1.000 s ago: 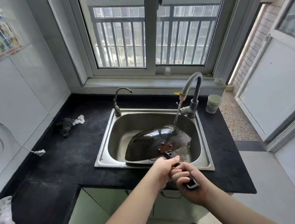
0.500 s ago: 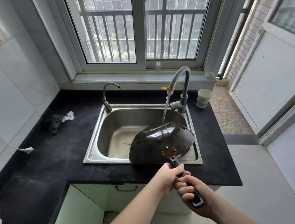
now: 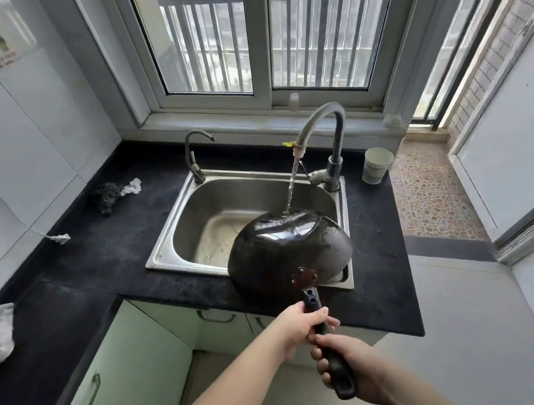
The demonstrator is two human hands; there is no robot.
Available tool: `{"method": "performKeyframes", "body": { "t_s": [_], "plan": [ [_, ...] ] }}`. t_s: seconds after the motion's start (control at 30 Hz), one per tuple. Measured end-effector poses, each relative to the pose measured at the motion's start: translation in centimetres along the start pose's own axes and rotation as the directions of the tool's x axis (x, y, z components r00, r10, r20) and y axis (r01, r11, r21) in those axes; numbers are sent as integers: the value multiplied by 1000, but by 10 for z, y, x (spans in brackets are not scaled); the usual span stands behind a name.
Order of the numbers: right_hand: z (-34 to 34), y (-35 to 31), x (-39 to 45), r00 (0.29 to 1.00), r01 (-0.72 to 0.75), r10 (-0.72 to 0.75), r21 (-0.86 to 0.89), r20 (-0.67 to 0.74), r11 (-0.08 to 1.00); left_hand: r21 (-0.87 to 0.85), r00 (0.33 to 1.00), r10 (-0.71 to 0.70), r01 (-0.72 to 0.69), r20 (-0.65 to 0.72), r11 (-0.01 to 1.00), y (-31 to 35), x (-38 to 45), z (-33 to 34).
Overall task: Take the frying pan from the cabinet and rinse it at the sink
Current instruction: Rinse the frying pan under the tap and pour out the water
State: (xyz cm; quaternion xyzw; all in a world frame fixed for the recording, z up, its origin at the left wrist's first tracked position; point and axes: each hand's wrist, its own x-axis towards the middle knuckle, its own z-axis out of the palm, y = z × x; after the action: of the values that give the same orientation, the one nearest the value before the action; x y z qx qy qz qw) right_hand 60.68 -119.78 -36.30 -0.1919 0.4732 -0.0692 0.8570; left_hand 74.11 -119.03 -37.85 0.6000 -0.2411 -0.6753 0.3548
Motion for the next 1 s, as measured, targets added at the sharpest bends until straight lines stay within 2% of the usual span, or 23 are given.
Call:
{"method": "performKeyframes", "body": {
  "t_s": [0.13, 0.27, 0.37, 0.43, 0.53, 0.7, 1.0],
  "plan": [
    [-8, 4, 2, 988, -115, 104, -94, -111, 989, -49, 998, -13, 10, -67, 999, -12, 7, 8],
    [-5, 15, 8, 974, -26, -32, -252, -226, 967, -220, 989, -62, 31, -133, 975, -21, 18, 17],
    [-5, 17, 7, 958, 52, -151, -370, -243, 928, -434, 969, -159, 62, -189, 899, -18, 27, 29],
    [-7, 16, 4, 948, 68, -193, -432, -253, 899, -505, 959, -224, 107, -176, 856, -12, 31, 36],
    [-12, 11, -2, 939, 55, -222, -523, -263, 851, -541, 957, -259, 153, -126, 827, -4, 33, 43],
    [-22, 2, -10, 915, 72, -284, -574, -288, 816, -524, 957, -276, 192, -86, 830, 8, 39, 60],
    [-36, -8, -14, 873, 119, -390, -648, -293, 753, -509, 975, -212, 153, -60, 847, 21, 42, 78]
  ]
}}
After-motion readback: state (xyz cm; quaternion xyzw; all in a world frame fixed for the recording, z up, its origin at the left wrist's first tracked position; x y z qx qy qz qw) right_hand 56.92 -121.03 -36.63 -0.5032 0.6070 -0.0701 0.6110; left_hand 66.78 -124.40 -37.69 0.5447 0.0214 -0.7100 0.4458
